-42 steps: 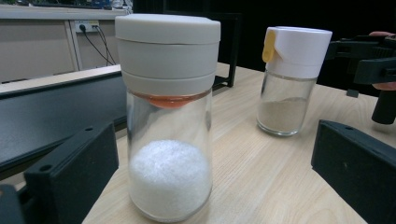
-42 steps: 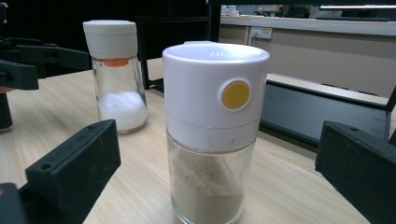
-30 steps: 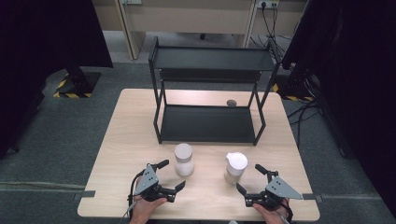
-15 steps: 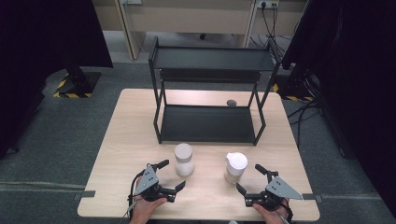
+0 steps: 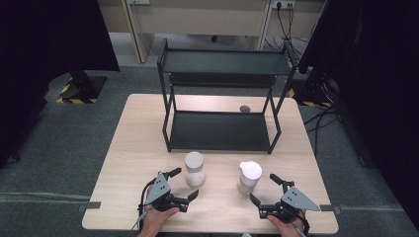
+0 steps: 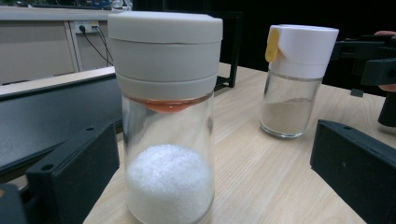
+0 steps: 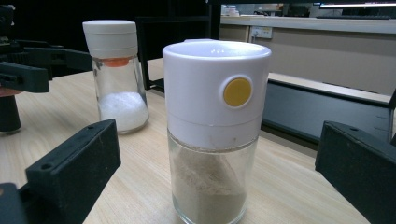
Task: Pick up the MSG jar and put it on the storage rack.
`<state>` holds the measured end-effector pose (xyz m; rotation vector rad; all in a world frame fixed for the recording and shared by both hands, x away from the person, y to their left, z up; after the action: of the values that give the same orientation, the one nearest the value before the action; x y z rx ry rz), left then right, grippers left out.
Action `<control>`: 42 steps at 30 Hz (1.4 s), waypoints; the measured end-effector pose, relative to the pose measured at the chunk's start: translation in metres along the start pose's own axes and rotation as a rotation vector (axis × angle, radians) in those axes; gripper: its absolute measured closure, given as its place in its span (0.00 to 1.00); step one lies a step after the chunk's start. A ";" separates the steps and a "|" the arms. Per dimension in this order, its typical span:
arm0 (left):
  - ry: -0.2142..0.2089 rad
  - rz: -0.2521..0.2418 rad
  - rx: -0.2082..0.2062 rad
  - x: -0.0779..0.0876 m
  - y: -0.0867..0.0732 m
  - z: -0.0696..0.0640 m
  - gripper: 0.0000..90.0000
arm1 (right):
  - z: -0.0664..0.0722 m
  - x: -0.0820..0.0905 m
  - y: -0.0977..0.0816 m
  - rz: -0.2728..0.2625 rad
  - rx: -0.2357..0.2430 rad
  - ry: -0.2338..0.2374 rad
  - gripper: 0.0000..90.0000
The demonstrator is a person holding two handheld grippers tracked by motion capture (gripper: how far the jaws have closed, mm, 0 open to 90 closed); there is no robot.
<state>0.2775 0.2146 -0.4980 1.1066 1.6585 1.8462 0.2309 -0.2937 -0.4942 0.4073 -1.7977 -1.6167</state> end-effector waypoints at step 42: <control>0.020 0.039 -0.017 -0.035 0.024 0.015 0.21 | -0.001 0.000 -0.001 -0.008 -0.003 0.007 0.01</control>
<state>0.3149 0.1926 -0.4852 1.1246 1.6398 1.8986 0.2314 -0.2941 -0.4956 0.4184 -1.7907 -1.6210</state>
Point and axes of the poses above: each handheld gripper's, and its own axes: x roughly backward along the jaws, y roughly out of its top, z roughly to its left, the point moved 6 cm from there along -x, roughly forward along the jaws, and after that the axes turned 8 degrees about z, right-handed, at the moved point
